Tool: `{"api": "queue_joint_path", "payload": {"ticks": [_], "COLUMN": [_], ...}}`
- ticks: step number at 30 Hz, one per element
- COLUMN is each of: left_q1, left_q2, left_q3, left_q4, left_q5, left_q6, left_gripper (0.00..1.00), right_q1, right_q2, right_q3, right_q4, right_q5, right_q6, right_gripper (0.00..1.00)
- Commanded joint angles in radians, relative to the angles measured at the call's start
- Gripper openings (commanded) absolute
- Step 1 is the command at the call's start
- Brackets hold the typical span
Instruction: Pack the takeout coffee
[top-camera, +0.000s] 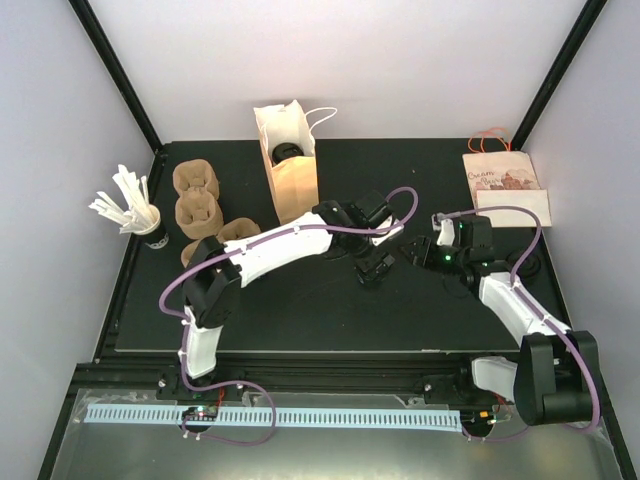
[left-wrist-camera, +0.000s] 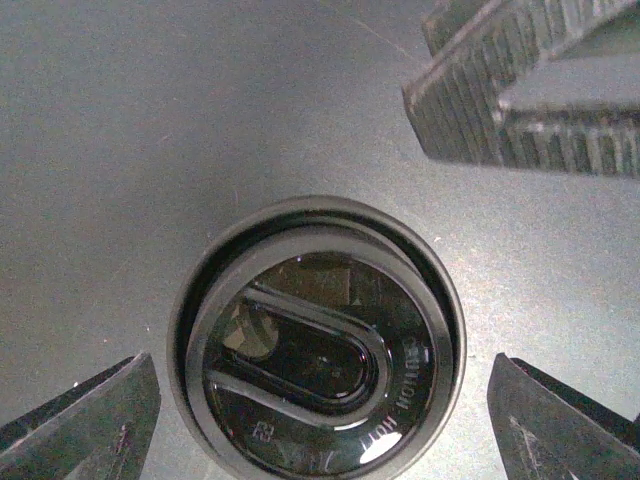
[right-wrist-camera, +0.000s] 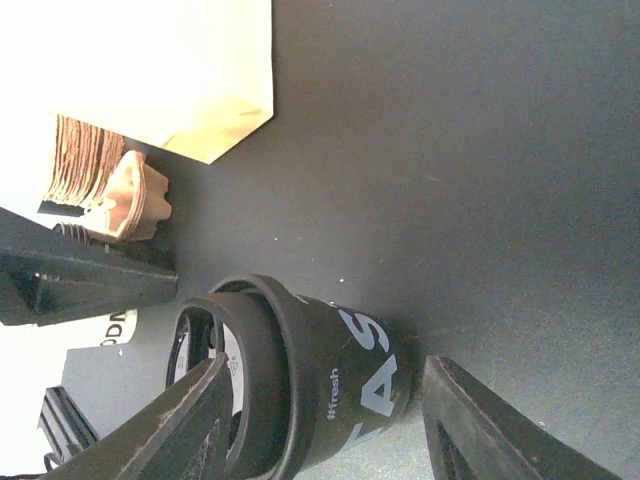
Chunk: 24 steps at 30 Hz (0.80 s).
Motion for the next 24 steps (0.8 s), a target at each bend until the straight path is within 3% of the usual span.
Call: {"api": "queue_joint_path", "payload": {"ticks": [1,5,16,20,24], "left_q1": [-0.005,-0.005,-0.005,-0.005,-0.005], "left_q2": [0.044,0.055,0.083,0.089,0.090], "left_q3": [0.071,0.084,0.111,0.119,0.118], "left_q4": [-0.042,-0.055,-0.084,-0.105,-0.104], "left_q5": [0.010,0.012,-0.003,-0.013,-0.008], "left_q6": [0.035,0.042,0.062,0.062,0.059], "left_gripper": [0.91,0.81,0.74,0.84,0.85], "right_q1": [-0.004,-0.004,-0.004,-0.003,-0.004], "right_q2": [0.012,0.043,0.139,0.160,0.170], "right_q3": [-0.017,-0.011,-0.032,-0.034,-0.032], "right_q4": [0.048,0.044,0.114,0.125,0.137], "right_q5": [-0.062,-0.098,-0.176,-0.200,-0.206], "right_q6": [-0.002,-0.012,0.000,-0.003,0.002], "right_gripper": [0.53,0.46,0.38,0.38,0.37]}}
